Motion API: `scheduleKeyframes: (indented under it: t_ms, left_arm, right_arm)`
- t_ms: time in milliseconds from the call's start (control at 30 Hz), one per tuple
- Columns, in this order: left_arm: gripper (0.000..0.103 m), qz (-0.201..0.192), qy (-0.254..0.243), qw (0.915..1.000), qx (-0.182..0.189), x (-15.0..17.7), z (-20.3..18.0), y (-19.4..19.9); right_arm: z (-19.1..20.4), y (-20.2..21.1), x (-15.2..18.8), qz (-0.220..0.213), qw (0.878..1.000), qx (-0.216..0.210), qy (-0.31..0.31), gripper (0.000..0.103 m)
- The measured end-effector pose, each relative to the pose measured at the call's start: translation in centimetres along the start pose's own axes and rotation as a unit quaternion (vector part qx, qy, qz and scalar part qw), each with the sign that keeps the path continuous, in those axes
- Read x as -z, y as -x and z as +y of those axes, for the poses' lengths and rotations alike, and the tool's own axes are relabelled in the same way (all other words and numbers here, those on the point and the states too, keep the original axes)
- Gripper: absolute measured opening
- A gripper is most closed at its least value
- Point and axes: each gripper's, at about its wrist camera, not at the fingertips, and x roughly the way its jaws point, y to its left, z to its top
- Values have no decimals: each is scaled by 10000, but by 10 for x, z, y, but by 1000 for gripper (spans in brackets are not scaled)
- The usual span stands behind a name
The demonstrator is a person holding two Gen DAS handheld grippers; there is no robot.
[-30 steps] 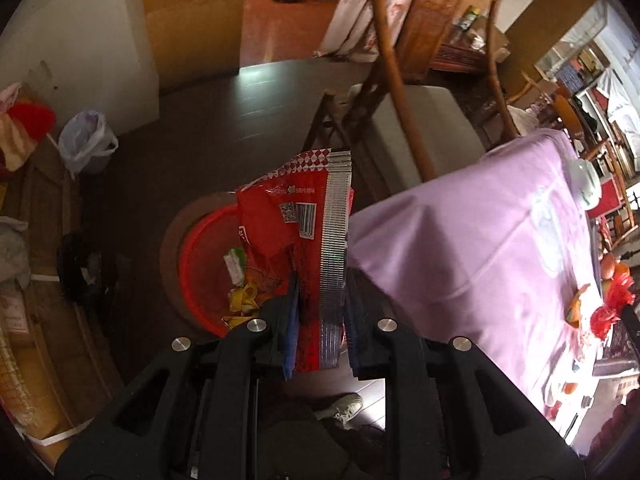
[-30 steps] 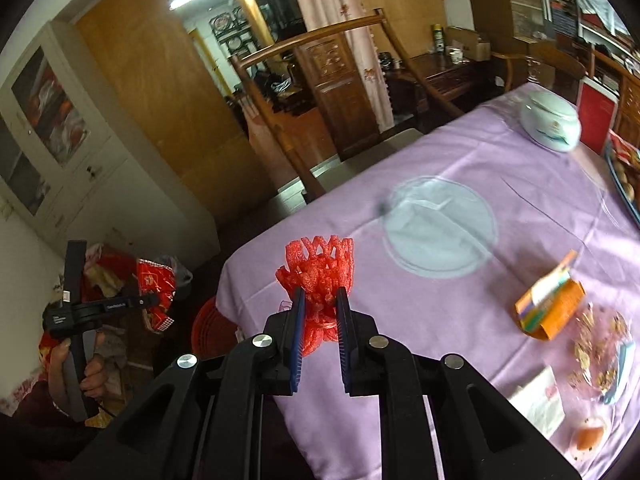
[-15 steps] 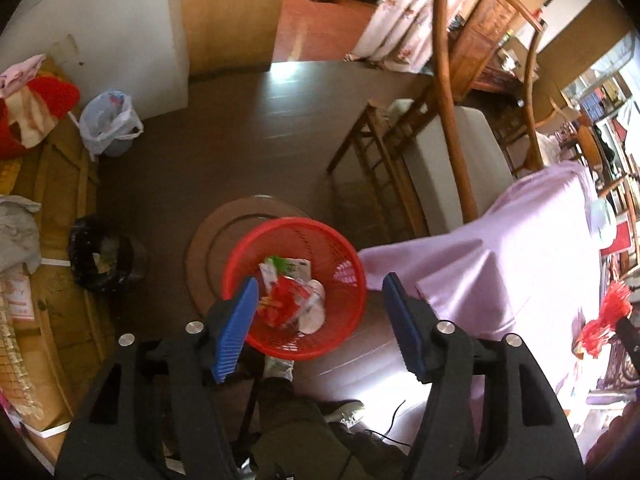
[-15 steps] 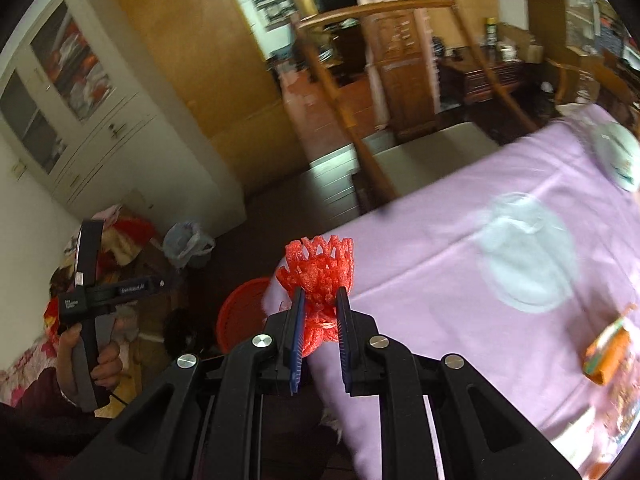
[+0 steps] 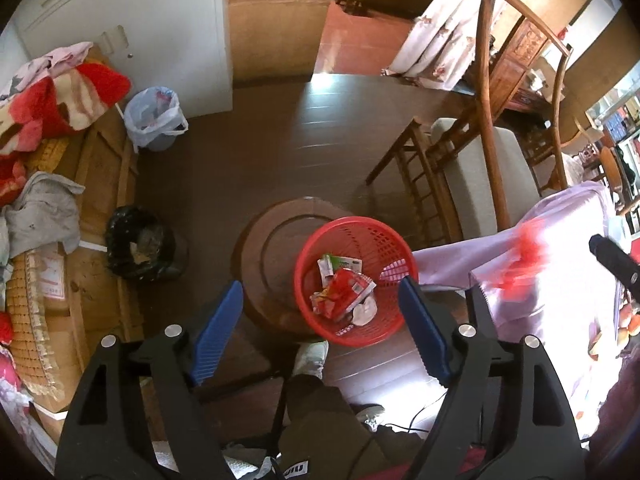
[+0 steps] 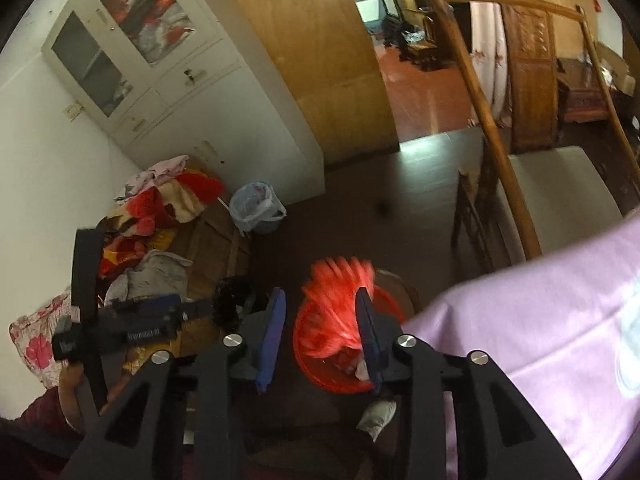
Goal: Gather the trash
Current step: 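Open both tools to drop the red bag and netting into the basket, then bring both tools back over the table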
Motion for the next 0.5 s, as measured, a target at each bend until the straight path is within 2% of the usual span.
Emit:
scheduleKeyframes:
  t_ms: [200, 400, 500]
  left_arm:
    - [78, 23, -190, 9996, 183, -13, -13, -7]
    - [78, 64, -890, 9946, 527, -26, -69, -17]
    - [78, 75, -1360, 9880, 732, -27, -107, -20]
  right_arm:
    - [-16, 16, 7, -118, 9992, 298, -219, 40]
    - [-55, 58, 33, -448, 9918, 849, -841, 40]
    - [-76, 85, 52, -674, 9838, 1138, -1211, 41]
